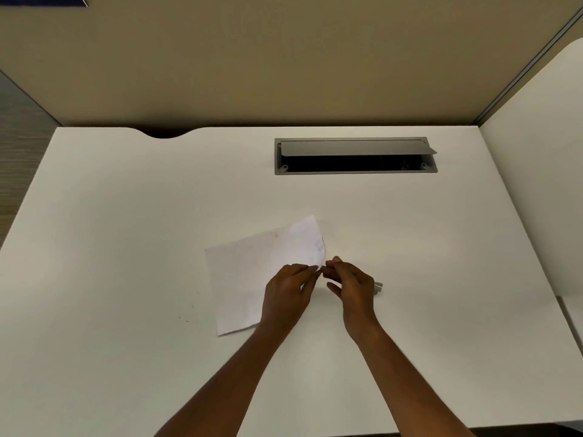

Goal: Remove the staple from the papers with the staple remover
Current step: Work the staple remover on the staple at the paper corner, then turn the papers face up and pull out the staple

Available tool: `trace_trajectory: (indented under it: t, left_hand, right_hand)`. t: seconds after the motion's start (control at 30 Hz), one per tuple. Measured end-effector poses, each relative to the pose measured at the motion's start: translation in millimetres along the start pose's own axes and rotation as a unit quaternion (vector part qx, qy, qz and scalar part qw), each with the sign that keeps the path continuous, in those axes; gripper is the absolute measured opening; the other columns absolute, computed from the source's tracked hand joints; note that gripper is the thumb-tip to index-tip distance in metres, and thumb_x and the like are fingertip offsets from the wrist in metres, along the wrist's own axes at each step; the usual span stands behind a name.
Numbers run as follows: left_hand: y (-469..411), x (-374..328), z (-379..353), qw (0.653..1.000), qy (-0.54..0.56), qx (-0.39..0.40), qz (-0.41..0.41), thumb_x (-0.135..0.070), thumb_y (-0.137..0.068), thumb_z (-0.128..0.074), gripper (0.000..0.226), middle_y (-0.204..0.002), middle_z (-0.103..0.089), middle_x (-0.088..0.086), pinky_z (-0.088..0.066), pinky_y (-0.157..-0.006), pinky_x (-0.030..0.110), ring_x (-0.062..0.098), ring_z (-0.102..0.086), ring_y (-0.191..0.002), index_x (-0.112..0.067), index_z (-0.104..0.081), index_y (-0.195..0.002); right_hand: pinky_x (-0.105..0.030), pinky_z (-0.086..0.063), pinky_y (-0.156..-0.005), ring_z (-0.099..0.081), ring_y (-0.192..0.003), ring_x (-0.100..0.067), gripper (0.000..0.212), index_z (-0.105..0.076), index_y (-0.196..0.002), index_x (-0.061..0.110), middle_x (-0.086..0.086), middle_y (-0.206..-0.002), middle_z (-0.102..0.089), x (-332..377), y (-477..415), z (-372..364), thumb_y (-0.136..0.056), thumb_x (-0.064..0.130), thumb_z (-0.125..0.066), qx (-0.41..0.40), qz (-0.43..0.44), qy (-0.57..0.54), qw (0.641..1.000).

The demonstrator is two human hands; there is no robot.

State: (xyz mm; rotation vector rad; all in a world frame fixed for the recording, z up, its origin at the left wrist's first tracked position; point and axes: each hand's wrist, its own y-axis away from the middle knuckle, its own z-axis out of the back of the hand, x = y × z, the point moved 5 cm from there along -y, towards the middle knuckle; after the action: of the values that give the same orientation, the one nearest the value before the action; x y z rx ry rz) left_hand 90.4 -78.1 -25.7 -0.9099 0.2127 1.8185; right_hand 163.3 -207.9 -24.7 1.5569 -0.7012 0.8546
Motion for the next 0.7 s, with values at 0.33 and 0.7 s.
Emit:
trace_trajectory:
  t: [0.33,0.7]
  left_hand:
    - [-34,-36,83,0.942,0.27,-0.064,0.189,-0.025,-0.09,-0.079,0.012,-0.083,-0.079,-0.007,-0.057,-0.059,0.031,0.013,-0.073,-0.075,-0.015,-0.082,-0.094]
    - [-60,-52,156,0.775,0.529,-0.038,0.342,-0.017,-0.09,-0.072,0.012,-0.088,-0.078,0.014,-0.061,-0.071,0.038,0.027,-0.073,-0.076,-0.013,-0.08,-0.081]
  right_hand:
    - [-0.04,-0.054,-0.093,-0.06,-0.118,-0.016,0.036,-0.06,-0.126,0.025,0.006,-0.131,-0.06,23,-11,-5,-0.091,0.023,-0.07,0.034,0.054,0.038,0.997]
    - [-0.038,-0.041,-0.1,-0.061,-0.117,-0.02,0.027,-0.07,-0.104,0.016,-0.003,-0.116,-0.07,64,-6,-19,-0.08,0.029,-0.067,0.204,0.056,0.007,0.977]
